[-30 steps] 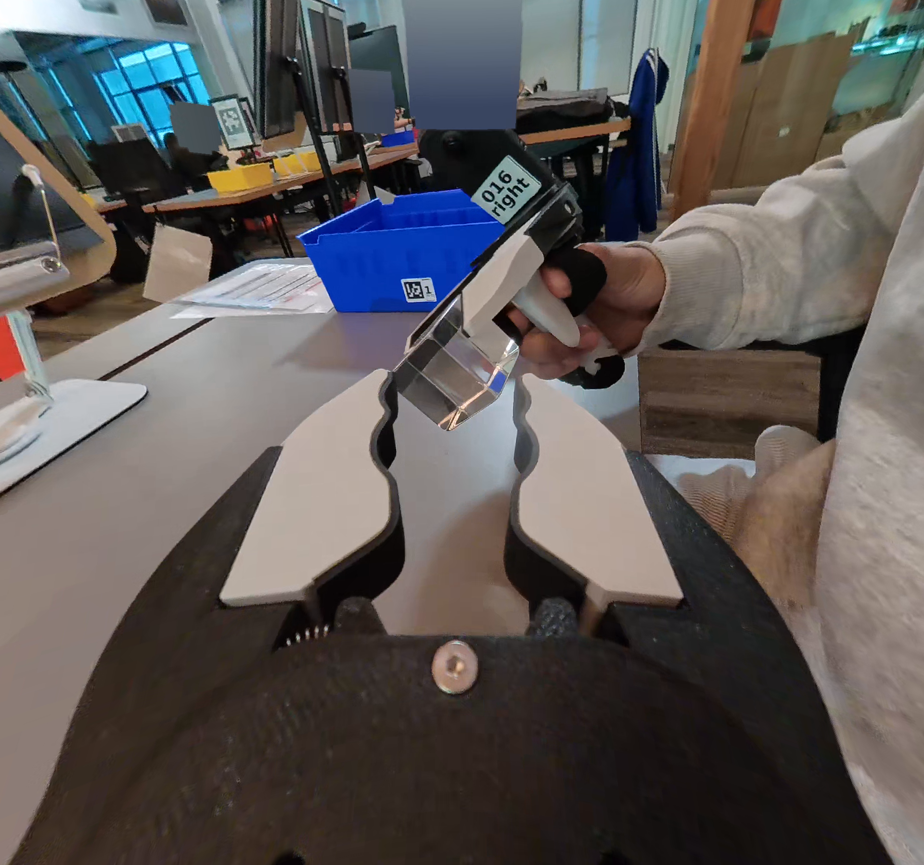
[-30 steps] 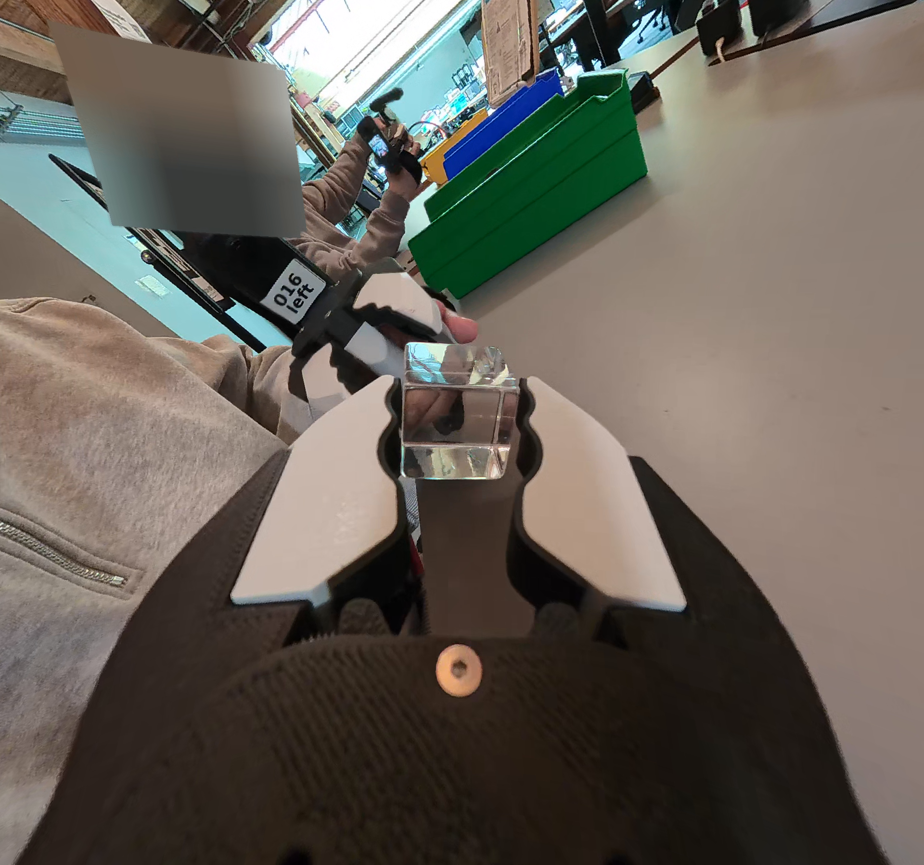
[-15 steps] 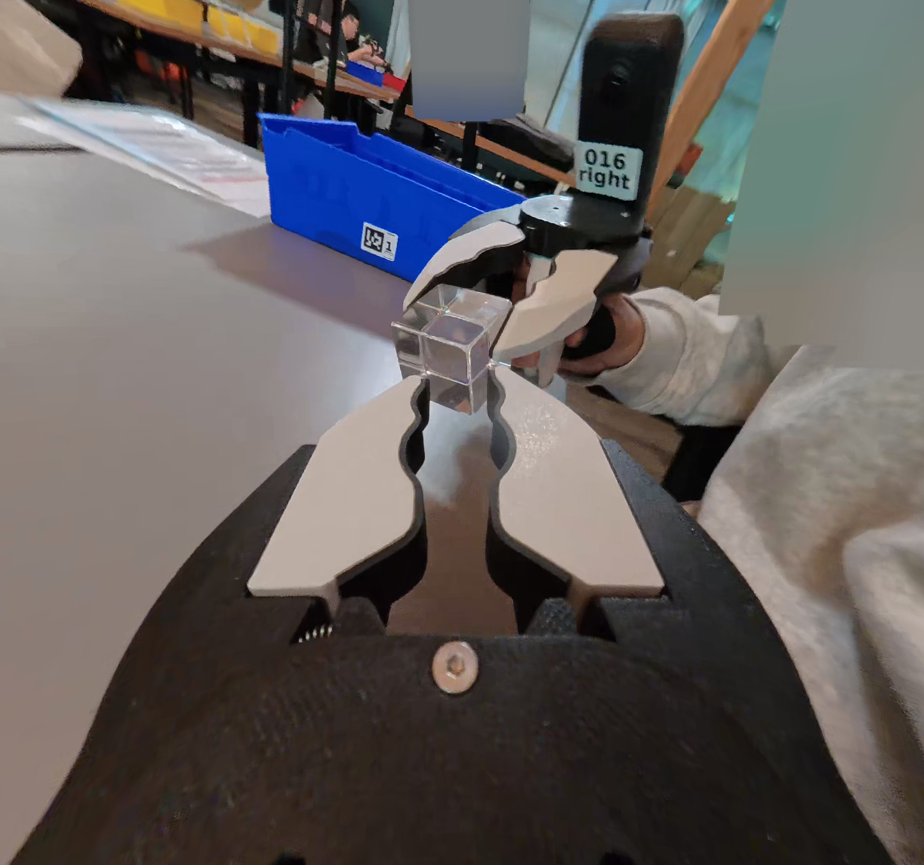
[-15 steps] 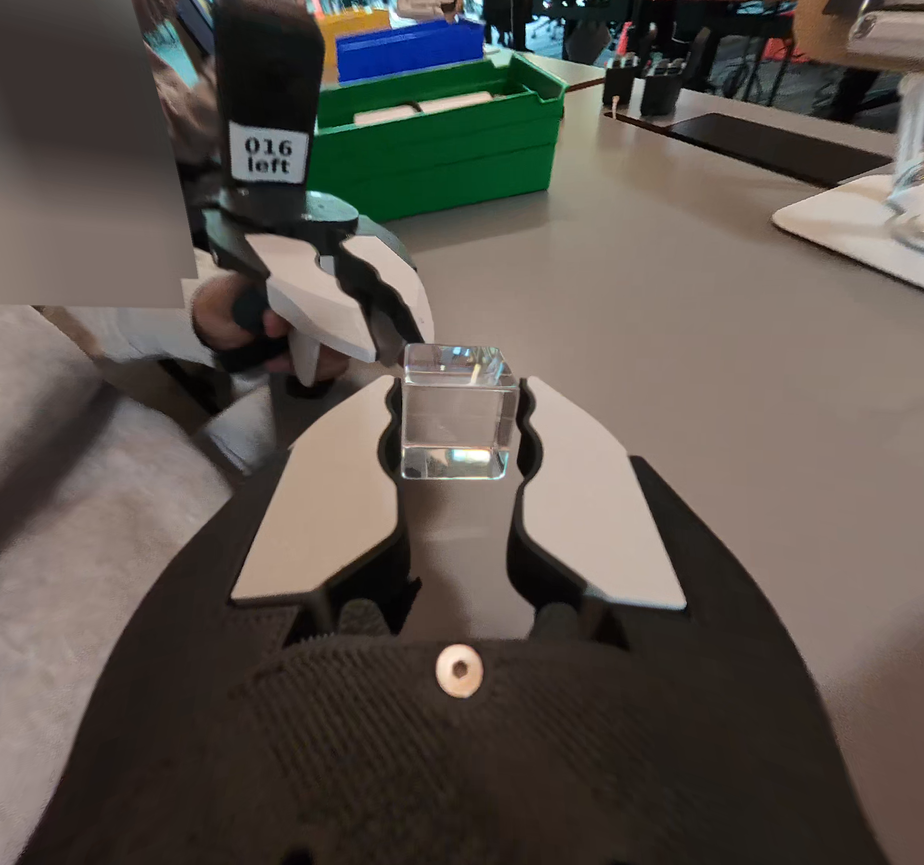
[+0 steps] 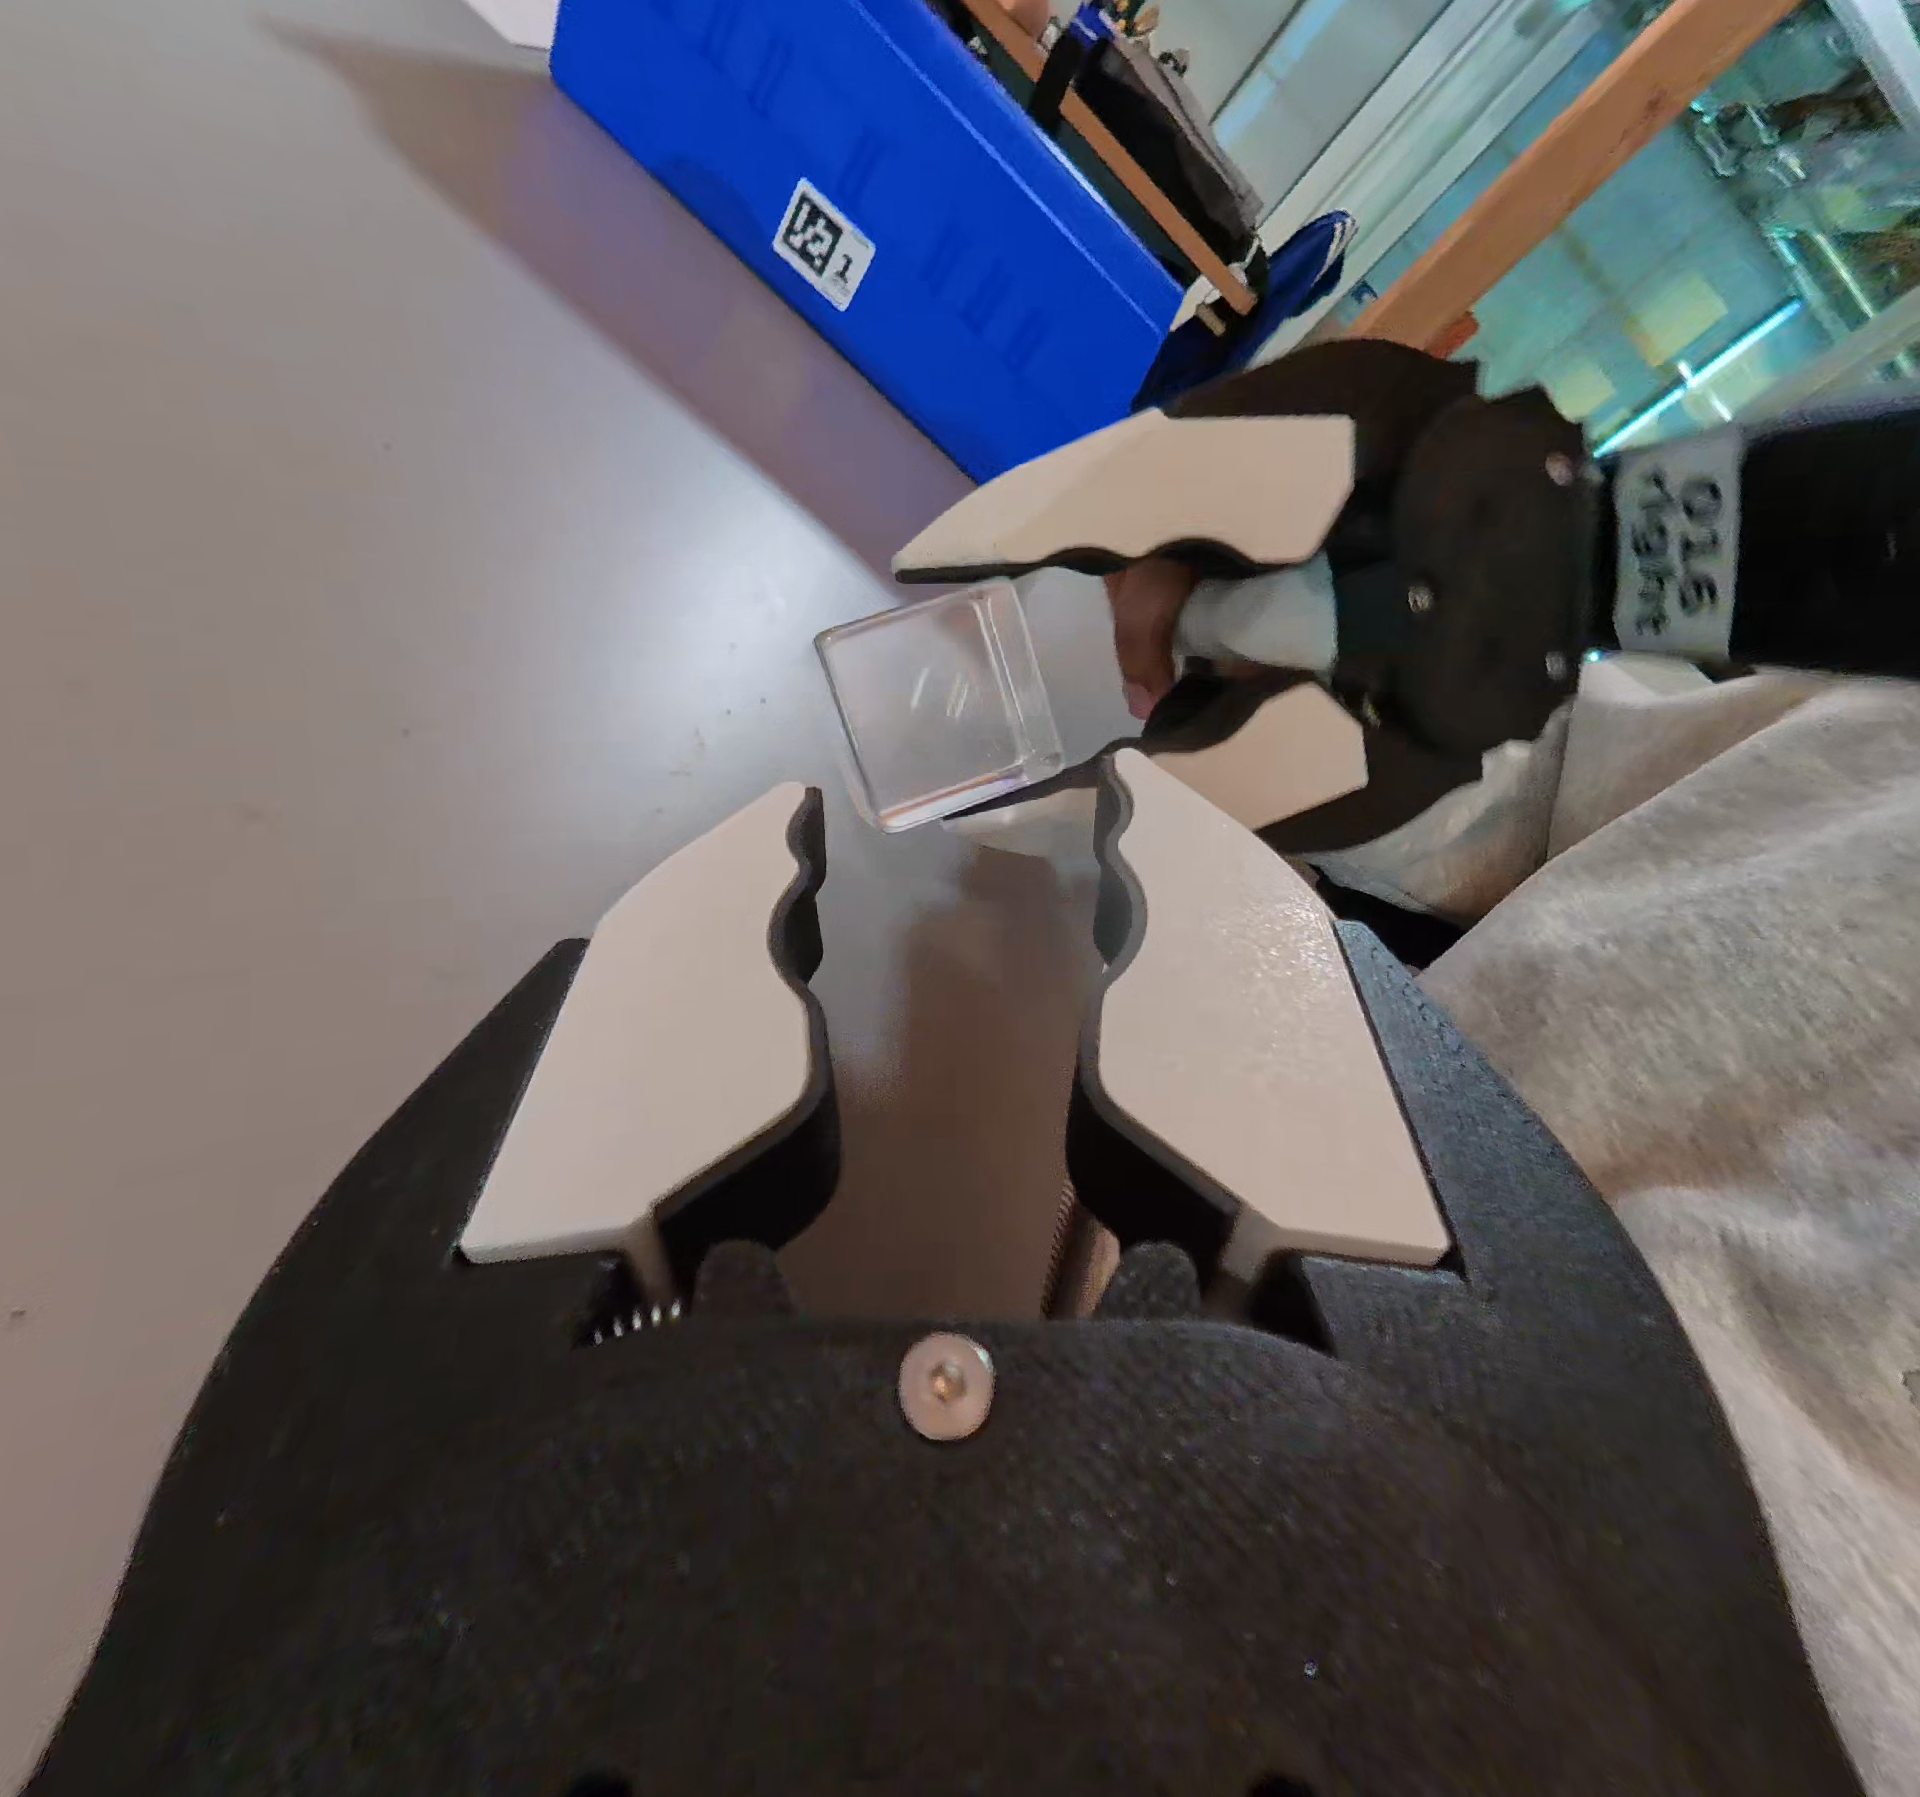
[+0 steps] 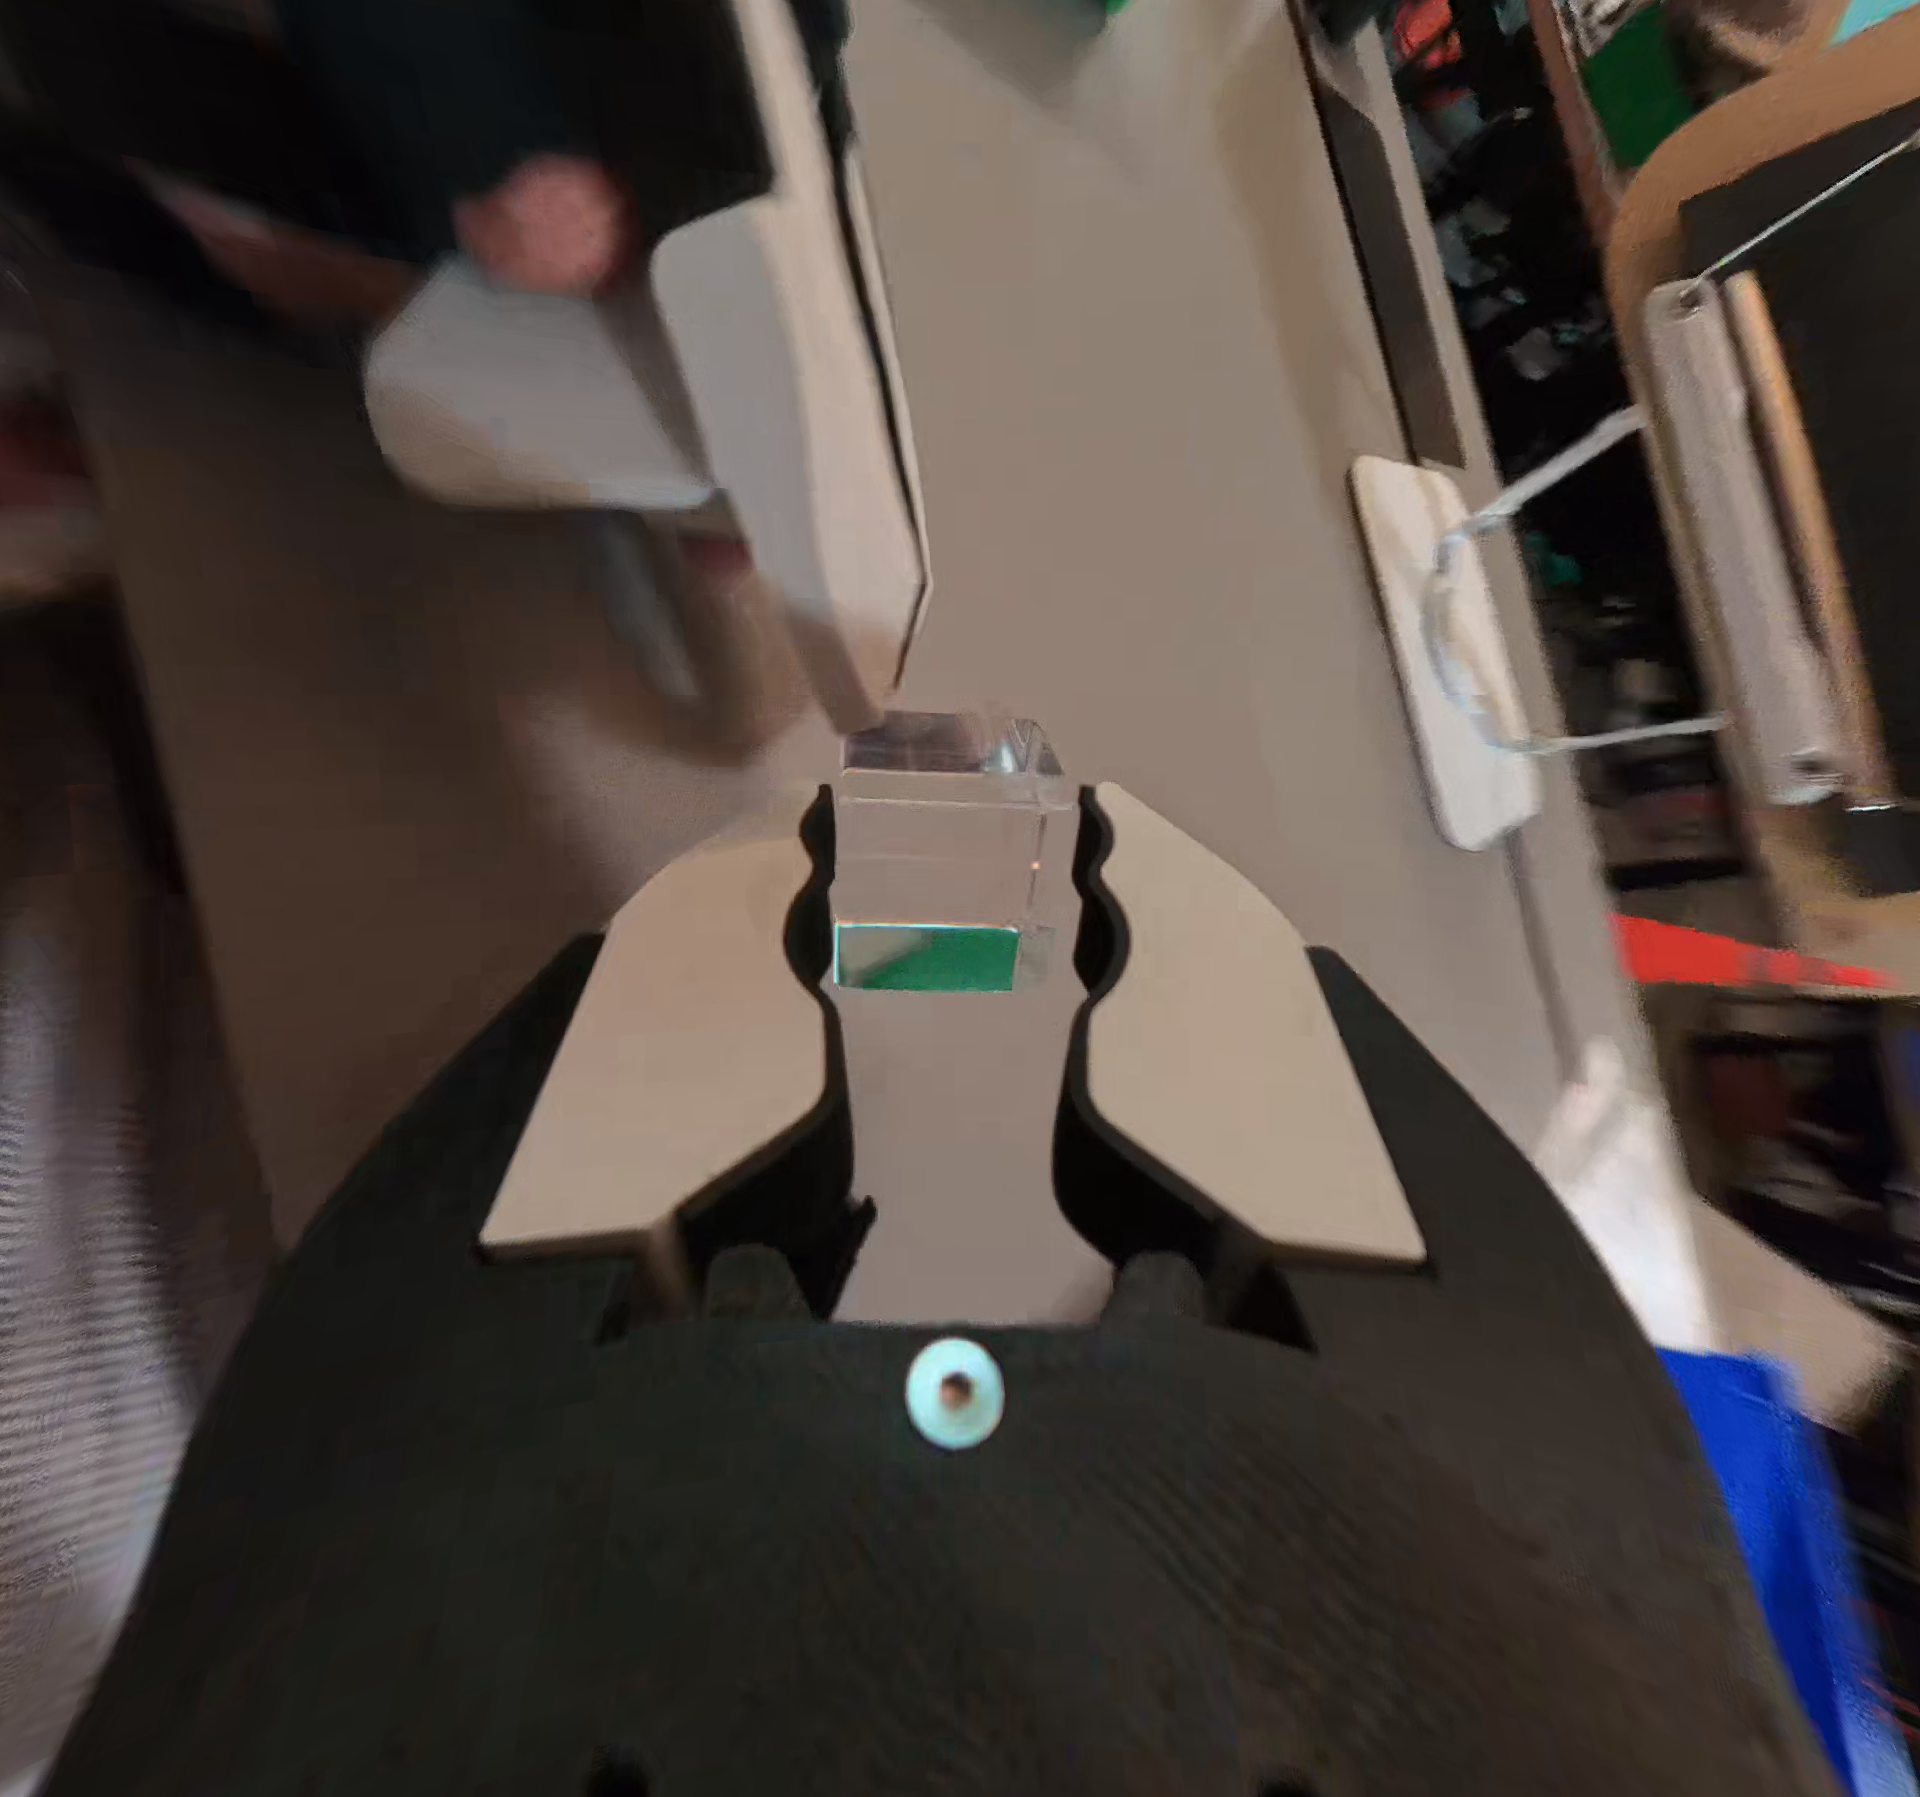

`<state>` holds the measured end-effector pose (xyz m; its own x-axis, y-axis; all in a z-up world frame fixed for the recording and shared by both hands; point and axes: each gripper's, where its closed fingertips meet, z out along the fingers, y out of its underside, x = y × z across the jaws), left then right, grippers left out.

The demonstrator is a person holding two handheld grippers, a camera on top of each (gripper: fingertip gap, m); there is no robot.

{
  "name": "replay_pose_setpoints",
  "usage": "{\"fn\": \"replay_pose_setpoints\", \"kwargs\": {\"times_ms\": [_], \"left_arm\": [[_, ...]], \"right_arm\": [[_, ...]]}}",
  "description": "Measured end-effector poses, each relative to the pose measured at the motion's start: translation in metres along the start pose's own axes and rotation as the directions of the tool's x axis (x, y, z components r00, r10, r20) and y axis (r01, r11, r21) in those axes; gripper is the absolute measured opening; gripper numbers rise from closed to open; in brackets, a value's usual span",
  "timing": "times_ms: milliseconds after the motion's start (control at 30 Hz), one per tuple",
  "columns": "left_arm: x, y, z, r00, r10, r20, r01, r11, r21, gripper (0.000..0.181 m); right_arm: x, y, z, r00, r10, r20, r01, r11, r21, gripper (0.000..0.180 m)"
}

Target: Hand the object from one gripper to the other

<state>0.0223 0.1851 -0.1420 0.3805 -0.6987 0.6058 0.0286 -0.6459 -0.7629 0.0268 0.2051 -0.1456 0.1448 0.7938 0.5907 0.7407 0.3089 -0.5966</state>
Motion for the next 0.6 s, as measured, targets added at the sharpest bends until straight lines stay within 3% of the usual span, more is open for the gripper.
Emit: {"fn": "replay_pose_setpoints", "kwargs": {"times_ms": [100, 167, 467, 600], "left_arm": [[-0.007, 0.006, 0.001, 0.999, -0.014, 0.036, 0.015, 0.999, -0.037, 0.055], [-0.008, 0.007, 0.002, 0.999, -0.009, 0.052, 0.012, 0.999, -0.047, 0.055], [-0.008, 0.015, 0.009, 0.98, 0.135, 0.147, -0.117, 0.985, -0.127, 0.055], [-0.01, 0.02, 0.01, 0.984, 0.108, 0.144, -0.085, 0.984, -0.157, 0.047]], "right_arm": [[0.0, 0.013, 0.006, 0.959, -0.261, -0.114, 0.234, 0.95, -0.208, 0.045], [-0.005, 0.016, 0.008, 0.934, -0.336, -0.123, 0.292, 0.914, -0.282, 0.045], [-0.021, -0.007, 0.01, 0.962, -0.253, -0.101, 0.217, 0.935, -0.279, 0.045], [-0.027, -0.009, 0.011, 0.968, -0.236, -0.081, 0.204, 0.936, -0.288, 0.045]]}}
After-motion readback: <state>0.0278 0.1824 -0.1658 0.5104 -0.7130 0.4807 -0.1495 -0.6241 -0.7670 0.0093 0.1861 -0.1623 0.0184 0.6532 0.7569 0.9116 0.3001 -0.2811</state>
